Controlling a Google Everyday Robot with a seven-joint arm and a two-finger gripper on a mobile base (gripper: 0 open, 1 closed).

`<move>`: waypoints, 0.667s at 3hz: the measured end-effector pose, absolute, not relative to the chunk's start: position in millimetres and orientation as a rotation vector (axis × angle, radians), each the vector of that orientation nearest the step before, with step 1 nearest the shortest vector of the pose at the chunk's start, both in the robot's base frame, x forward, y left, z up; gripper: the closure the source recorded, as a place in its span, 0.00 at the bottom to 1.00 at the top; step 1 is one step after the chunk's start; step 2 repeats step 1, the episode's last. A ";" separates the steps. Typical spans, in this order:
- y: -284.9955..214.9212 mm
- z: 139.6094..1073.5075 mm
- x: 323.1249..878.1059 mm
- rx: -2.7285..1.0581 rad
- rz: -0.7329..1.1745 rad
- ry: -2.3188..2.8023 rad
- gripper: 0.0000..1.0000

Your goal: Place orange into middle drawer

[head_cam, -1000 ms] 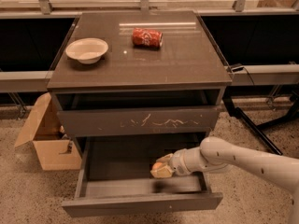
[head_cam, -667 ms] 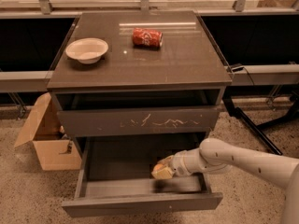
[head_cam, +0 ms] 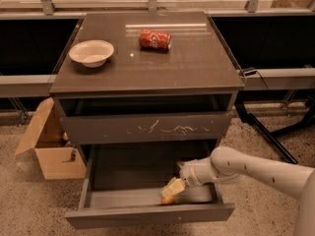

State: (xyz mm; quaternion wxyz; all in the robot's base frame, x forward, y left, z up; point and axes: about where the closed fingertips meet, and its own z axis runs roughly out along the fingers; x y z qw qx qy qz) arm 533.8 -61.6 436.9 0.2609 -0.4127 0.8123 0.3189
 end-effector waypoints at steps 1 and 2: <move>-73.6 452.4 527.5 -1.057 0.867 2.162 0.00; -73.6 452.4 527.5 -1.057 0.867 2.162 0.00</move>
Offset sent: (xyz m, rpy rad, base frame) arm 0.0000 0.0000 0.0000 0.0000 0.0000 0.0000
